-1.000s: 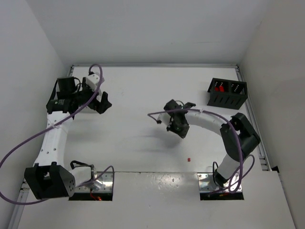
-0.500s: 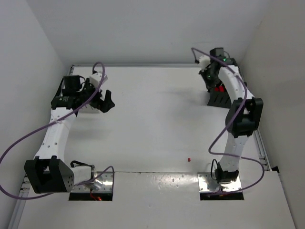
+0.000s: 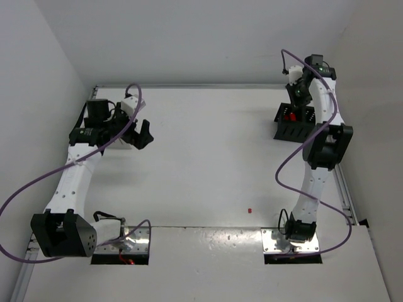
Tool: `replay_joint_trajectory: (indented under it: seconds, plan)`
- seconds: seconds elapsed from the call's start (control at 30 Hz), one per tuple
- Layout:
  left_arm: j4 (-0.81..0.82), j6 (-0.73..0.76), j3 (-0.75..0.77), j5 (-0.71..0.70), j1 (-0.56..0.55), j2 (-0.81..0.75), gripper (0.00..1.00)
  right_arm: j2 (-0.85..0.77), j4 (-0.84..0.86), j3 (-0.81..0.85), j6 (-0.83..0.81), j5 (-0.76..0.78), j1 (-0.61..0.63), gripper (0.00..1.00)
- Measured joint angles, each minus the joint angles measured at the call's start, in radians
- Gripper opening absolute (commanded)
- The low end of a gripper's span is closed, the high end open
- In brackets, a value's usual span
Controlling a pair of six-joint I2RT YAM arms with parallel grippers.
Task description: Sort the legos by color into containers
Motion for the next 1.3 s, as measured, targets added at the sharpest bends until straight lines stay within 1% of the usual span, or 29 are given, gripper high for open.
replay_joint_trajectory:
  seconds: [0.03,0.07,0.1,0.17,0.3,0.37,0.4,0.47,0.5,0.57,0.63,0.7,0.8,0.83,0.9,1.0,1.03,1.13,1.3]
  plan:
    - [0.0,0.0,0.0,-0.003,0.0,0.0,1.0,0.004,-0.006,-0.001,0.0,-0.006,0.0,0.12]
    - [0.0,0.001,0.0,-0.006,0.0,0.0,1.0,0.008,-0.011,-0.003,0.0,-0.014,0.0,0.31]
    - [0.001,0.003,-0.002,-0.007,0.0,0.0,1.0,0.01,-0.015,-0.006,0.006,-0.02,0.0,0.39]
    - [0.002,0.005,-0.004,-0.01,0.0,0.0,1.0,0.013,-0.025,-0.006,0.006,-0.028,0.0,0.49]
    - [0.007,-0.004,-0.012,-0.029,0.0,0.0,1.0,0.013,-0.032,-0.007,0.004,-0.043,0.0,0.49]
    - [0.013,-0.016,-0.014,-0.041,-0.002,0.0,1.0,0.012,-0.043,-0.007,0.003,-0.051,0.0,0.45]
    - [0.014,-0.021,-0.015,-0.046,-0.003,0.0,1.0,0.007,-0.049,-0.014,0.003,-0.06,0.001,0.37]
    - [0.017,-0.026,-0.015,-0.053,-0.006,0.0,1.0,-0.023,-0.06,-0.059,-0.004,-0.08,0.004,0.3]
    - [0.019,-0.029,-0.015,-0.056,-0.009,0.0,1.0,-0.072,-0.047,-0.138,-0.009,-0.099,0.007,0.27]
    - [0.024,-0.037,-0.015,-0.06,-0.015,0.0,1.0,-0.178,-0.05,-0.301,-0.016,-0.114,0.028,0.27]
    - [0.029,-0.045,-0.016,-0.066,-0.022,0.0,1.0,-0.314,-0.036,-0.515,-0.024,-0.112,0.09,0.27]
    - [0.029,-0.05,-0.017,-0.075,-0.03,-0.001,1.0,-0.438,-0.008,-0.725,-0.032,-0.116,0.206,0.28]
    - [0.031,-0.054,-0.018,-0.086,-0.035,-0.002,1.0,-0.554,0.024,-0.996,-0.042,-0.146,0.412,0.32]
    - [0.035,-0.055,-0.021,-0.09,-0.035,-0.003,1.0,-0.575,0.027,-1.069,-0.045,-0.156,0.477,0.35]
    - [0.035,-0.057,-0.031,-0.098,-0.036,-0.011,1.0,-0.602,0.03,-1.17,-0.05,-0.168,0.56,0.35]
    - [0.035,-0.058,-0.048,-0.109,-0.042,-0.028,1.0,-0.618,0.034,-1.233,-0.05,-0.167,0.625,0.38]
    - [0.033,-0.06,-0.052,-0.113,-0.045,-0.034,1.0,-0.618,0.039,-1.233,-0.048,-0.164,0.642,0.4]
    - [0.035,-0.063,-0.062,-0.124,-0.046,-0.05,1.0,-0.616,0.071,-1.232,-0.04,-0.152,0.707,0.43]
    - [0.035,-0.063,-0.066,-0.149,-0.046,-0.071,1.0,-0.57,0.09,-1.232,-0.035,-0.145,0.849,0.44]
